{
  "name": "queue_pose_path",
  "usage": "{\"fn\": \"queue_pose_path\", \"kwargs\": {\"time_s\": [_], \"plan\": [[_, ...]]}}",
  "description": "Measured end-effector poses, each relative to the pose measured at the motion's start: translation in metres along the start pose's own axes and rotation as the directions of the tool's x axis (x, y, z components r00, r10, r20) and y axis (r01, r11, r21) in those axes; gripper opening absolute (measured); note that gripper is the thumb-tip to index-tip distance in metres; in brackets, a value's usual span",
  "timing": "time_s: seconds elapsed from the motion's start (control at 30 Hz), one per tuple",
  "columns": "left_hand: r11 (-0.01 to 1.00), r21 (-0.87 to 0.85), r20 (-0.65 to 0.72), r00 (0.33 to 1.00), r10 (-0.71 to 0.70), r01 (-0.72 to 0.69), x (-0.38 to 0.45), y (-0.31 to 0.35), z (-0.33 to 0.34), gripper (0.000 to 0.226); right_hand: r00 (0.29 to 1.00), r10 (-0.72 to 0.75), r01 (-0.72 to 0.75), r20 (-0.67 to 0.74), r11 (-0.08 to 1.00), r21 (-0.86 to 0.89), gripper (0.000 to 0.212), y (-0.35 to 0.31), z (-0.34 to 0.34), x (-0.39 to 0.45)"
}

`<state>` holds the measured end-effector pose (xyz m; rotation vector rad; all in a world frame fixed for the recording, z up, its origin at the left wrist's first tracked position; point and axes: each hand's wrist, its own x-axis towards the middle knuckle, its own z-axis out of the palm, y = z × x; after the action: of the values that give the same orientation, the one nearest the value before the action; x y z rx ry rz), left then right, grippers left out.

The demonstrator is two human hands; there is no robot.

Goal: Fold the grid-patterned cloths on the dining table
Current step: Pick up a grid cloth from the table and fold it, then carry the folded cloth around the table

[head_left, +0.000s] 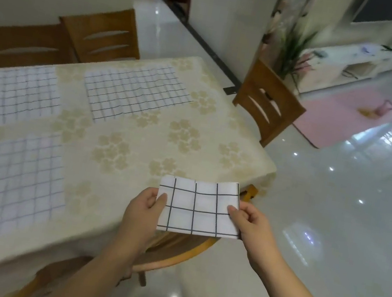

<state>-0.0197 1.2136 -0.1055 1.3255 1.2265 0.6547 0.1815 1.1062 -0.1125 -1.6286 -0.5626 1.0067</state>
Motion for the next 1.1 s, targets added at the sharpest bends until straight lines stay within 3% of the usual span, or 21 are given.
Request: {"fn": "queue_pose_path", "kwargs": {"time_s": [0.07,0.33,0.6,0.73,0.93,1.03,1.1], "plan": [[0.999,0.024,0.056,0.998,0.025,-0.027,0.000,0.012,0.021,0.014,0.999,-0.006,0.008,-0.051,0.999,0.039,0.010,0.001,-0.023,-0.007],[0.994,0.082,0.310,0.950,0.045,-0.074,-0.016,0.043,0.141,0.013,0.970,0.015,0.036,-0.244,0.979,0.200,0.003,0.014,-0.147,-0.045],[0.991,0.135,0.610,0.787,-0.089,0.007,-0.035,0.062,0.291,0.017,0.899,0.136,0.006,-0.416,0.946,0.323,0.013,0.041,-0.301,-0.081],[0.993,0.118,0.658,0.747,-0.090,0.015,-0.040,0.069,0.339,0.022,0.883,0.147,0.010,-0.446,0.944,0.330,0.017,0.045,-0.352,-0.083],[0.992,0.111,0.640,0.759,-0.120,0.063,-0.027,0.076,0.374,0.012,0.864,0.123,0.009,-0.489,0.966,0.259,0.032,0.043,-0.382,-0.053],[0.989,0.105,0.624,0.768,-0.143,0.100,-0.004,0.079,0.382,0.012,0.862,0.127,0.000,-0.490,0.968,0.252,0.029,0.038,-0.384,-0.023],[0.992,0.077,0.621,0.773,-0.128,0.103,0.017,0.083,0.384,0.028,0.875,0.136,-0.013,-0.465,0.966,0.257,0.029,0.033,-0.384,-0.001]]}}
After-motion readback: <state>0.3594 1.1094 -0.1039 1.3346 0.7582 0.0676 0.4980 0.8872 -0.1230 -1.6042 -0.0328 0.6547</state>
